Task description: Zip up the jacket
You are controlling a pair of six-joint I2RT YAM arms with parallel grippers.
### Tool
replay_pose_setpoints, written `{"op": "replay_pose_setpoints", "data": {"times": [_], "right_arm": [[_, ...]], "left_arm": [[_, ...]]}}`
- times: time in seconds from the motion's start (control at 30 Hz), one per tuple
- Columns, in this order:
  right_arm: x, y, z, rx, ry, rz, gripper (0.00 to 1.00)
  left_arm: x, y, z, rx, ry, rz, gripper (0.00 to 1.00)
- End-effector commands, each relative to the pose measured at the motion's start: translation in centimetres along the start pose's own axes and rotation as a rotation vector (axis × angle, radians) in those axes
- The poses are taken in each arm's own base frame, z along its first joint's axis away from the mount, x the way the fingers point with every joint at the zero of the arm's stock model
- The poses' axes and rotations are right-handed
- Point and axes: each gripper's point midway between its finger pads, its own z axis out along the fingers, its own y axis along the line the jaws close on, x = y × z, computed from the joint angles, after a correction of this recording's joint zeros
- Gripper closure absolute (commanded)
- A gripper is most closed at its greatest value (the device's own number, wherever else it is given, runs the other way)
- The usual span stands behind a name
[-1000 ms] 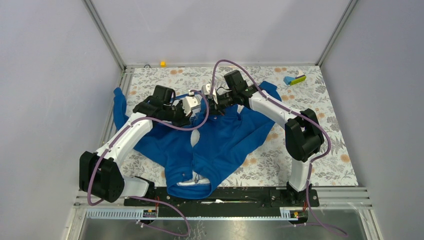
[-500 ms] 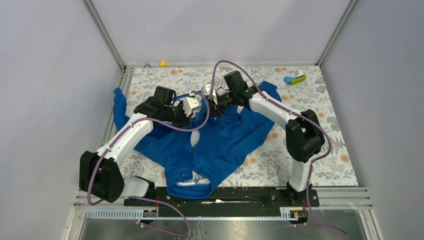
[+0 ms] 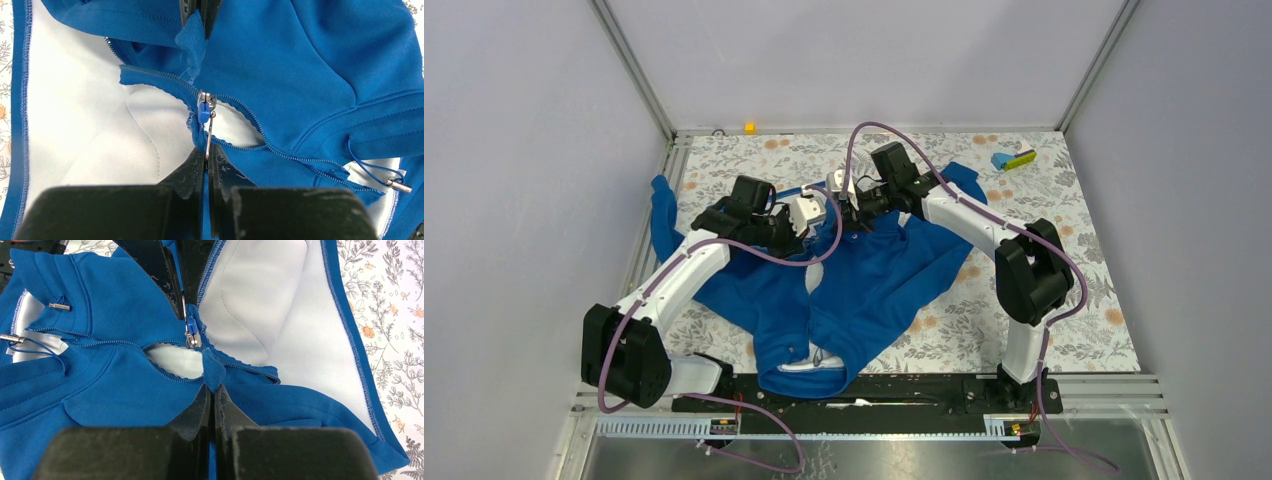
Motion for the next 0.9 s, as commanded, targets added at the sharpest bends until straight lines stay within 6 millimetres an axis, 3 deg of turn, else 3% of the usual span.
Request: {"op": "replay_pose_setpoints", "data": {"times": [0.0,0.87], "right_arm": [[-3.06,0.89,-1.03,-0.014,-0.047,-0.079,1.0],[-3.43,0.54,-0.1,-0.013,-0.064,-0.078,1.0]], "left_arm": [[-1.5,0.65,-0.66,-0.043,-0.048,0.052,1.0],[-1.66,0.44,-0.74,-0.037,-0.059,0.054,1.0]]}}
